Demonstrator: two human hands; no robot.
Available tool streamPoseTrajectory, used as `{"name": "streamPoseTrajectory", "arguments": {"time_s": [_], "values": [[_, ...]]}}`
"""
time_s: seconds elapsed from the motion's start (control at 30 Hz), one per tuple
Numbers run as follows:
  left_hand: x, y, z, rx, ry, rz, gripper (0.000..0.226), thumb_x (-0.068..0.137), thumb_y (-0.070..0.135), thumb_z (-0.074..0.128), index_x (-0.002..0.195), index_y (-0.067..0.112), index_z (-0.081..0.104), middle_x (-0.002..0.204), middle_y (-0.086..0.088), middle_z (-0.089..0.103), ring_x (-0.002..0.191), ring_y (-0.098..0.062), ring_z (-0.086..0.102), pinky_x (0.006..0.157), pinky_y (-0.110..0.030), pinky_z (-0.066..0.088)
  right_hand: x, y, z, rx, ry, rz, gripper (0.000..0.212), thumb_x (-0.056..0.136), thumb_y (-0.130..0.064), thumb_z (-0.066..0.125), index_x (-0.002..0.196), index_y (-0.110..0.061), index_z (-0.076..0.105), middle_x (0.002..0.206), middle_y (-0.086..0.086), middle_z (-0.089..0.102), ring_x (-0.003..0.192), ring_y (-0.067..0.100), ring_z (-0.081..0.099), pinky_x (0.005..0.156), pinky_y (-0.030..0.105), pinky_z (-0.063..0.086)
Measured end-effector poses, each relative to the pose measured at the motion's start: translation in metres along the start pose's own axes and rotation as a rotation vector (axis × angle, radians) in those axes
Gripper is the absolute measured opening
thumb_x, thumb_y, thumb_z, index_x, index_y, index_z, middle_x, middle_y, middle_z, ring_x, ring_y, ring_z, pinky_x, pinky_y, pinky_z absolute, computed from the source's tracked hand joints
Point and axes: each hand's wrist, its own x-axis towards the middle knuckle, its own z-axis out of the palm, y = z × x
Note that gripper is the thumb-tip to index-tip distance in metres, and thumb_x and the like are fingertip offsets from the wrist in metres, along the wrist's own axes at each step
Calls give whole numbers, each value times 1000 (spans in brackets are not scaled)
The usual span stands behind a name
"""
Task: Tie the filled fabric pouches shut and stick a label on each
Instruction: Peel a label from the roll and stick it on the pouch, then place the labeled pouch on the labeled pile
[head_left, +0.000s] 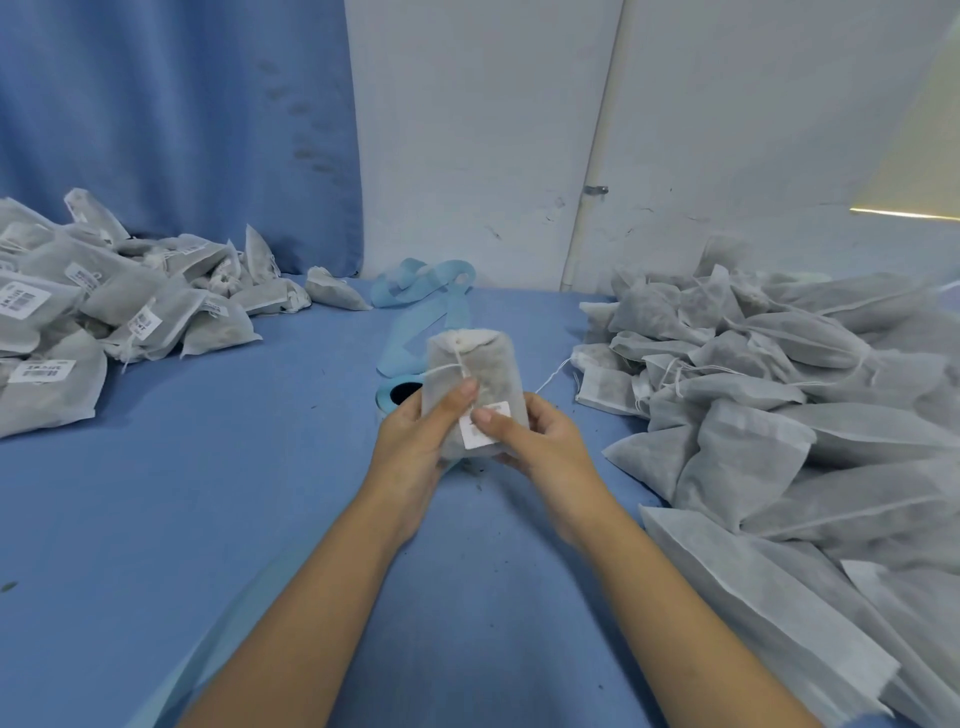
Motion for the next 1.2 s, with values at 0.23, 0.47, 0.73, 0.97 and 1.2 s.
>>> {"name": "streamPoseTrajectory", "arguments": {"time_s": [0.23, 0.47, 0.73, 0.97, 1.2], "values": [[-1, -4, -6, 13, -81, -97, 40, 69, 24, 73, 105, 6, 68, 104, -8, 73, 97, -17, 70, 73, -19, 55, 1, 1, -2, -12, 134, 4, 28, 88, -31, 67, 103, -8, 65, 91, 1, 67, 84, 12, 61, 76, 27, 48], [1, -2, -7, -96, -118, -177, 32, 71, 21, 68, 100, 6, 68, 96, -7, 75, 87, -14, 72, 66, -20, 56, 3, 4, -4, 212, 117, -19, 38, 73, -34, 73, 97, -6, 66, 93, 11, 68, 92, 23, 61, 89, 37, 46], [3, 0, -11, 8, -65, -126, 37, 70, 29, 71, 100, 8, 69, 95, -8, 75, 85, -17, 72, 65, -20, 56, 4, 7, -6, 328, 20, -46, 28, 86, -21, 64, 104, -1, 70, 100, 12, 73, 93, 17, 68, 79, 22, 53], [8, 12, -13, -139, 128, 54, 10, 92, 16, 57, 85, 9, 60, 67, 3, 67, 60, -7, 66, 56, -22, 52, 5, 12, -9, 180, 136, 12, 11, 92, -17, 62, 97, -16, 72, 83, -4, 70, 70, 8, 60, 69, 20, 49], [9, 24, -16, -394, -89, 64, 6, 89, 8, 50, 83, 11, 50, 126, 2, 64, 112, -16, 63, 83, -34, 57, 5, 14, -13, 185, 206, 64, 18, 91, 0, 56, 95, -12, 69, 85, 3, 66, 66, 12, 58, 68, 21, 51]]}}
